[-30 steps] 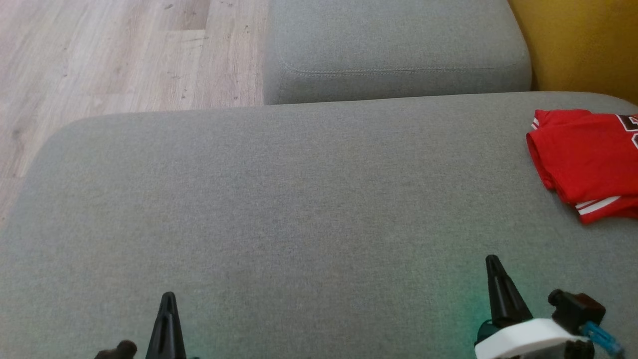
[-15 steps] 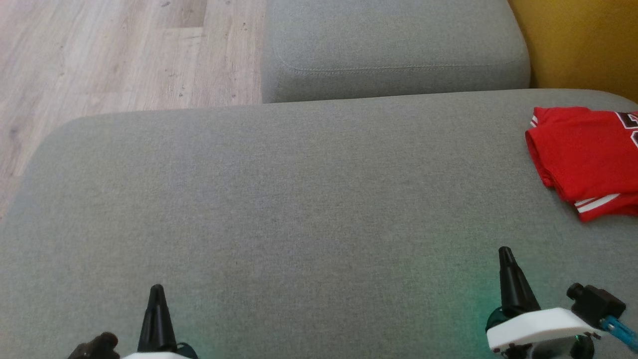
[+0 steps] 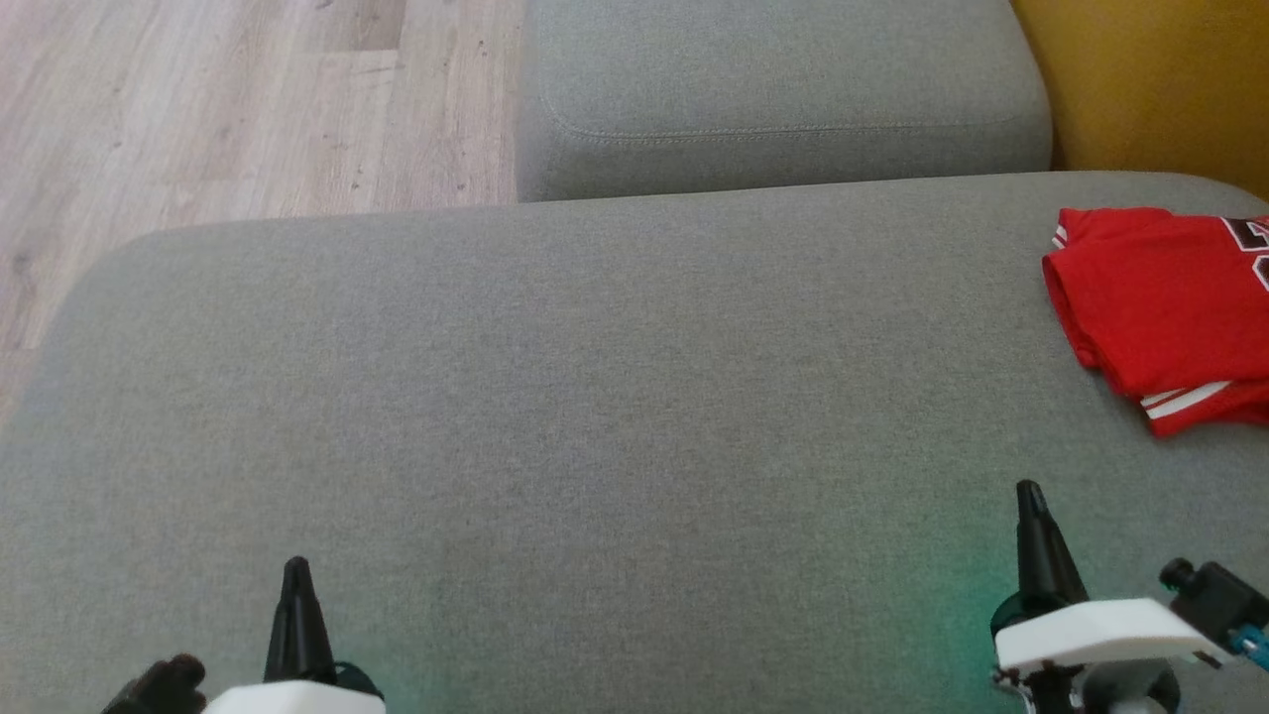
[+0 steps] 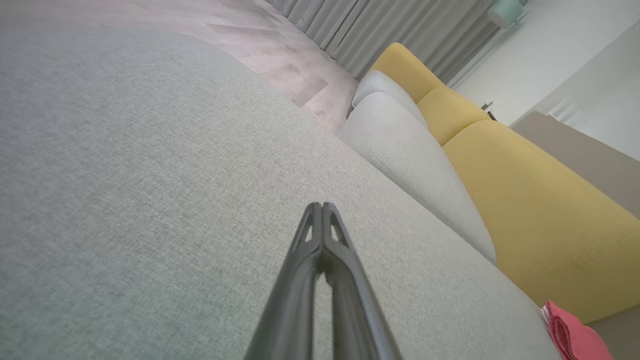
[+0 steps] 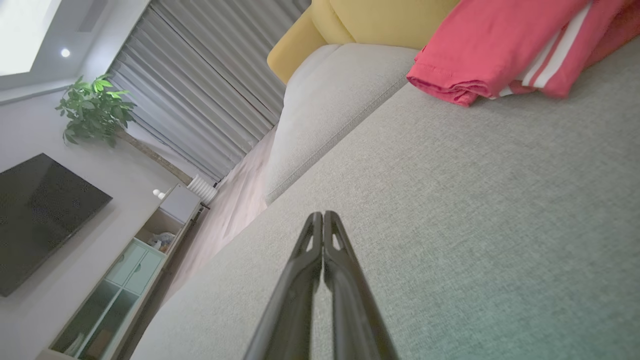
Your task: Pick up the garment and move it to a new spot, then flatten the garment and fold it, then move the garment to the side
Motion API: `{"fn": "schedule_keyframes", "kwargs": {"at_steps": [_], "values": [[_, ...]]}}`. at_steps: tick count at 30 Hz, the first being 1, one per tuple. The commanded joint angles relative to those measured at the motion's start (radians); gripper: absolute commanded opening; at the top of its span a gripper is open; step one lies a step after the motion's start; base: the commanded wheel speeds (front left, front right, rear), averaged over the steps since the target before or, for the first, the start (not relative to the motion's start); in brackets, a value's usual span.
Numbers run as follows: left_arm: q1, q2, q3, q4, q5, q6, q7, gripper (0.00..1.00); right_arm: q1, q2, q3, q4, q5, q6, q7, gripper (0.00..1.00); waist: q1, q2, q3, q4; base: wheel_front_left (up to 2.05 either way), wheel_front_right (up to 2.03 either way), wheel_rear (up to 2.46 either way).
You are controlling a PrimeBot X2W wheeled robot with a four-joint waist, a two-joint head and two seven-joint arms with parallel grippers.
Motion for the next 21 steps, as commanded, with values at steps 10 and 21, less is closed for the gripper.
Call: {"fn": "schedule_keyframes", "kwargs": {"at_steps": [10,21], "values": [[-0.077,0.015,0.041,-0.021,-0.138,-0.017,0.032,0.0,-0.069,-0.018,-0.016,-0.04,0.139,0.0,0.03,0.0,-0.0001,0.0,0.004,-0.003,0.0,0.0,0.0],[-0.102,0.015,0.061,-0.015,-0.269,-0.033,0.063,0.0,-0.085,-0.02,-0.036,-0.043,0.269,0.0,0.06,0.0,-0.0001,0.0,0.008,-0.007,0.0,0.0,0.0]]}}
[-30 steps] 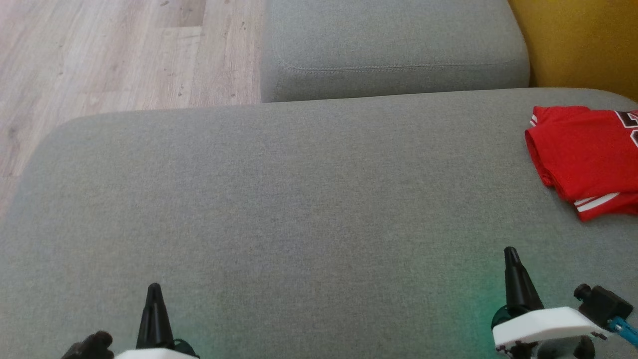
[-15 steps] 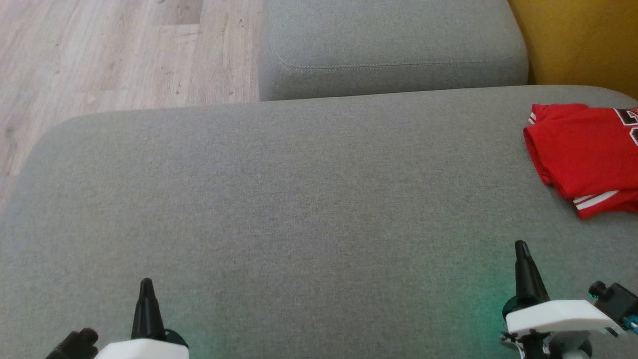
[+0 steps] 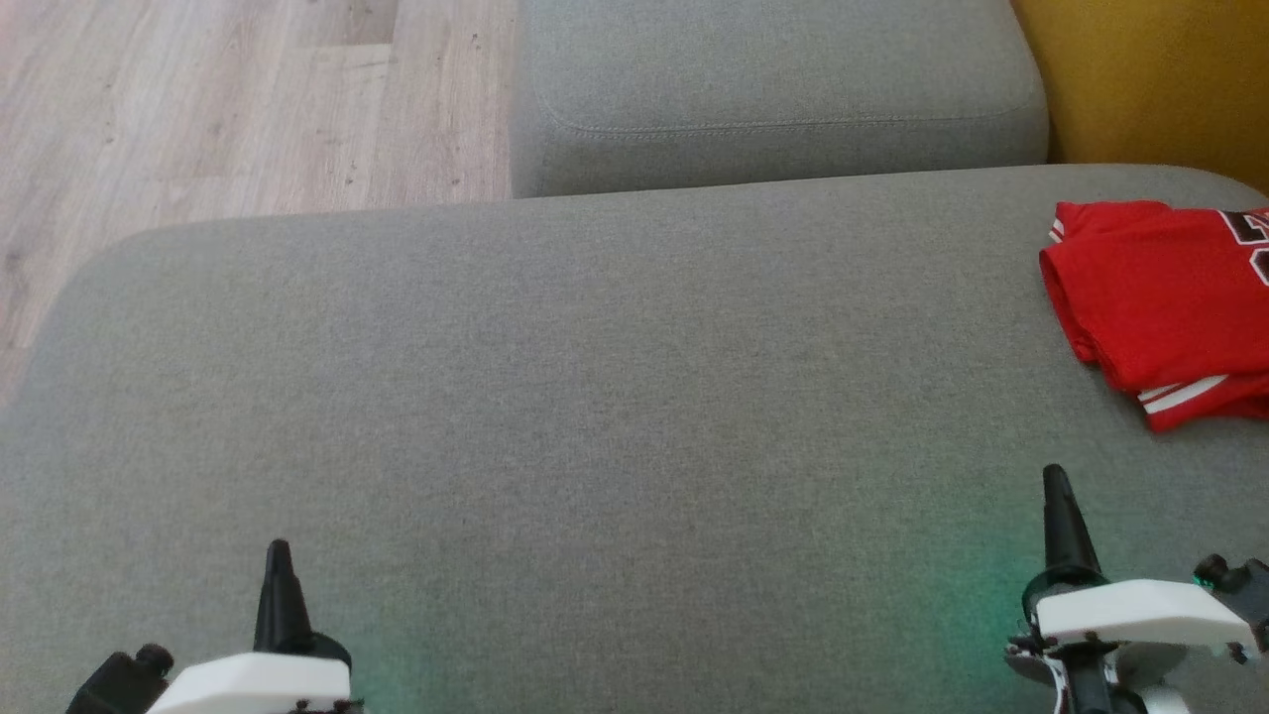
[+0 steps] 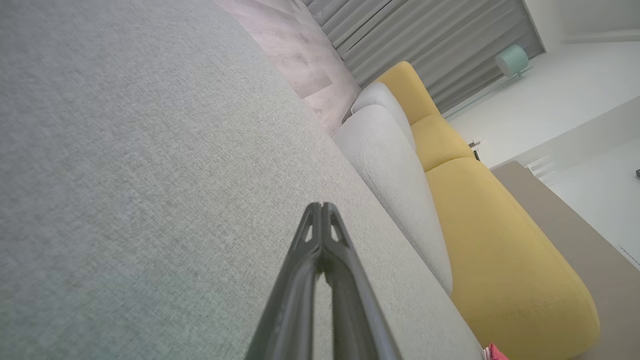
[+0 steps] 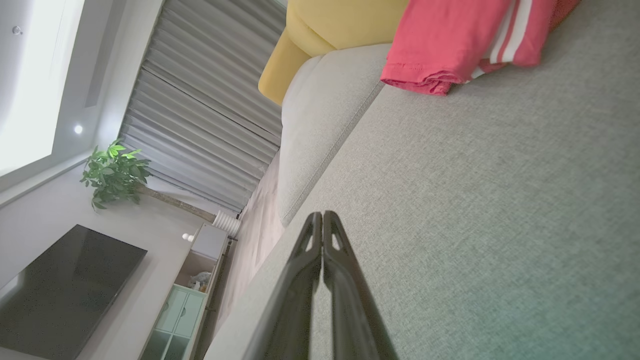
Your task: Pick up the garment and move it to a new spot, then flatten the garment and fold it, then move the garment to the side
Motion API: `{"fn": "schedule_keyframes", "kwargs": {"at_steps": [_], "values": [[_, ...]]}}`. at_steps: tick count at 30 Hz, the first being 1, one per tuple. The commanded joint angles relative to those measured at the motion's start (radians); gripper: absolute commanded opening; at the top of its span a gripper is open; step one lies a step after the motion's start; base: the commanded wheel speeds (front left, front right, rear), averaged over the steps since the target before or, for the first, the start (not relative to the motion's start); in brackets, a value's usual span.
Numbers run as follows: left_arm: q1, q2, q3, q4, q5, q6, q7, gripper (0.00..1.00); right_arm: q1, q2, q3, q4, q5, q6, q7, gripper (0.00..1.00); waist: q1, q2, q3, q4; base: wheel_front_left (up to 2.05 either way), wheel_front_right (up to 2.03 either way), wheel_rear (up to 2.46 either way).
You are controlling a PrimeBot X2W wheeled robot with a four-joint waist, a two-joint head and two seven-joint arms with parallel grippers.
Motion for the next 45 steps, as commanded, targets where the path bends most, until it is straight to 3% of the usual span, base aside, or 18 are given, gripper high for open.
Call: {"fn": "schedule_keyframes", "kwargs": {"at_steps": [1,45], "values": [[-0.057,0.015,0.029,-0.026,-0.031,-0.007,0.008,0.0,-0.055,-0.018,0.003,-0.037,0.034,0.0,0.01,0.0,0.0,0.0,0.001,0.0,0.0,0.0,0.0],[-0.16,0.013,0.116,0.0,-0.549,-0.069,0.139,0.0,-0.121,-0.018,-0.083,-0.05,0.545,-0.001,0.138,0.0,0.0,0.0,0.017,-0.015,0.0,0.0,0.0]]}}
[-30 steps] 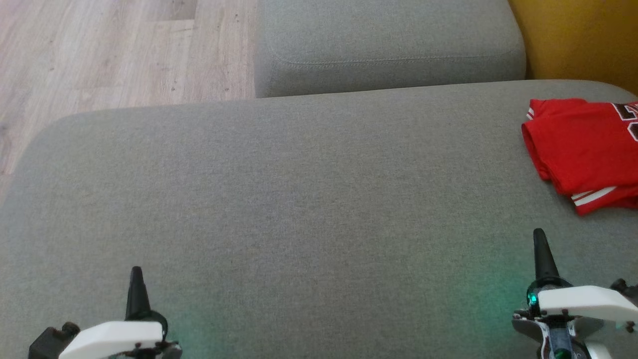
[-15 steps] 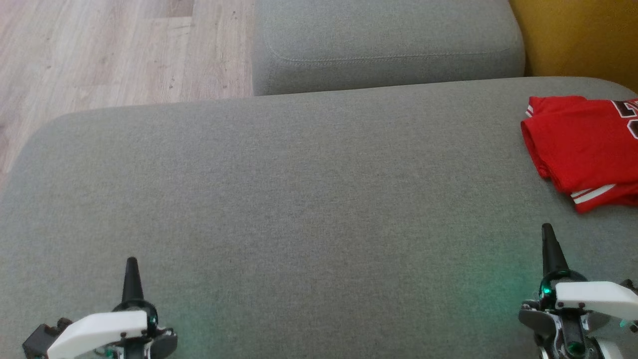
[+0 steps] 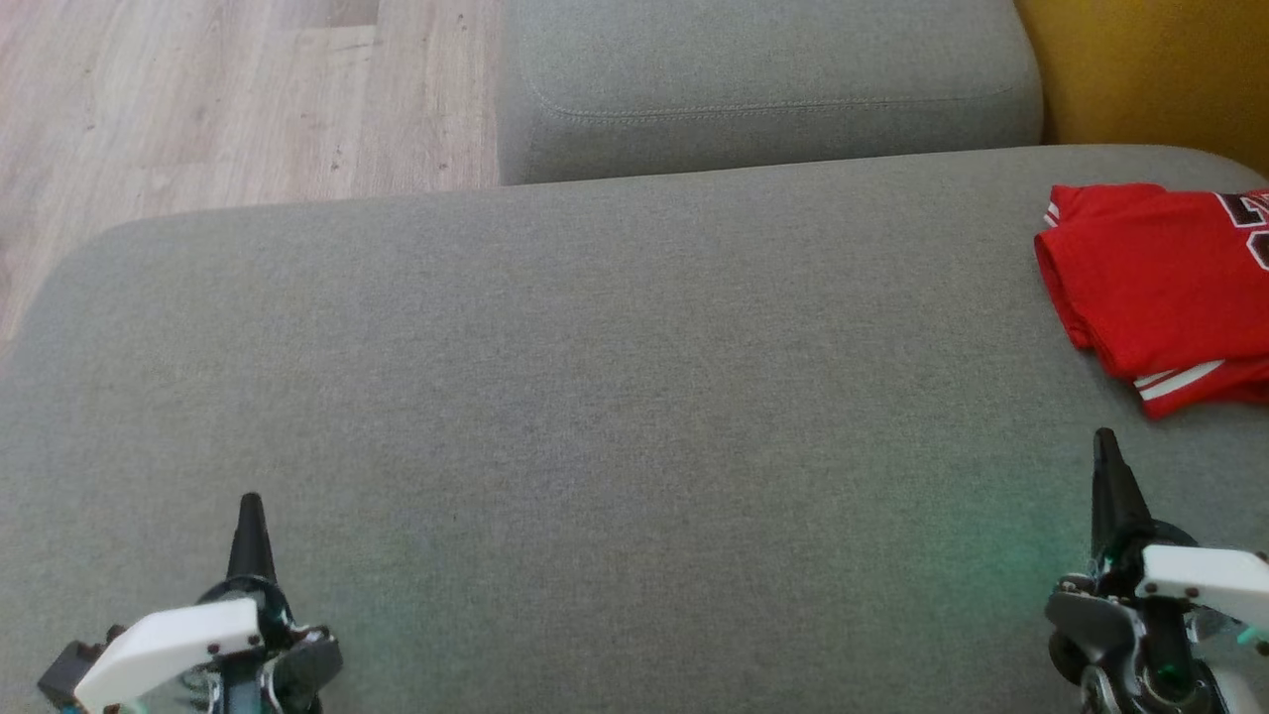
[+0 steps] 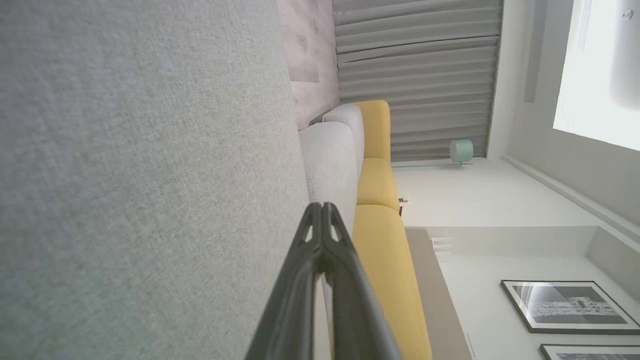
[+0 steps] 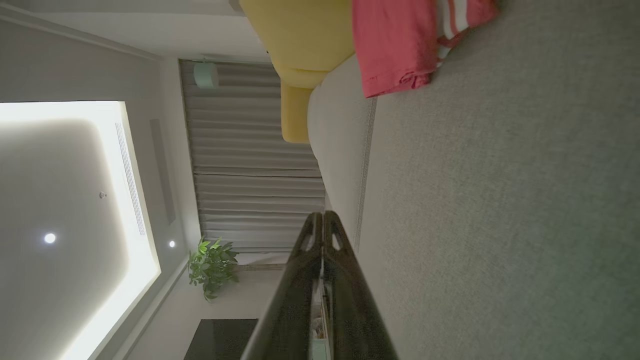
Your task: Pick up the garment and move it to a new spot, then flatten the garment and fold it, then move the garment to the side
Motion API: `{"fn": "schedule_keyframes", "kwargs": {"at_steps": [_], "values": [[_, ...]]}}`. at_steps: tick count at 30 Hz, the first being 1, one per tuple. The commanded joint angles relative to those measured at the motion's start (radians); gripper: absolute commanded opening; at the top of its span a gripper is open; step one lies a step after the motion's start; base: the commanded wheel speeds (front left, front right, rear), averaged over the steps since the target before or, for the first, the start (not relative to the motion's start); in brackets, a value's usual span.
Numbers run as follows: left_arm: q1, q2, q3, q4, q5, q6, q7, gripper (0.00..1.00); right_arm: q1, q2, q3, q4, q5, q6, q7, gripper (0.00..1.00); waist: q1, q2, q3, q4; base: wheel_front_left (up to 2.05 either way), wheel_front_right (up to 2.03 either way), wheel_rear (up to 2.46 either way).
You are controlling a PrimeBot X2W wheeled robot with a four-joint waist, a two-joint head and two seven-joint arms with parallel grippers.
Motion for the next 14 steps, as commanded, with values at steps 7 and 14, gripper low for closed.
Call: {"fn": "schedule_keyframes", "kwargs": {"at_steps": [7,14], "values": [[-0.074,0.012,0.053,-0.024,-0.092,-0.019,0.03,0.0,-0.068,-0.015,-0.001,-0.04,0.095,-0.001,0.028,0.0,0.0,0.0,0.003,-0.002,0.0,0.0,0.0],[-0.074,0.011,0.054,-0.024,-0.091,-0.019,0.032,0.0,-0.069,-0.013,-0.003,-0.04,0.093,-0.001,0.03,0.0,0.0,0.0,0.003,-0.002,0.0,0.0,0.0]]}}
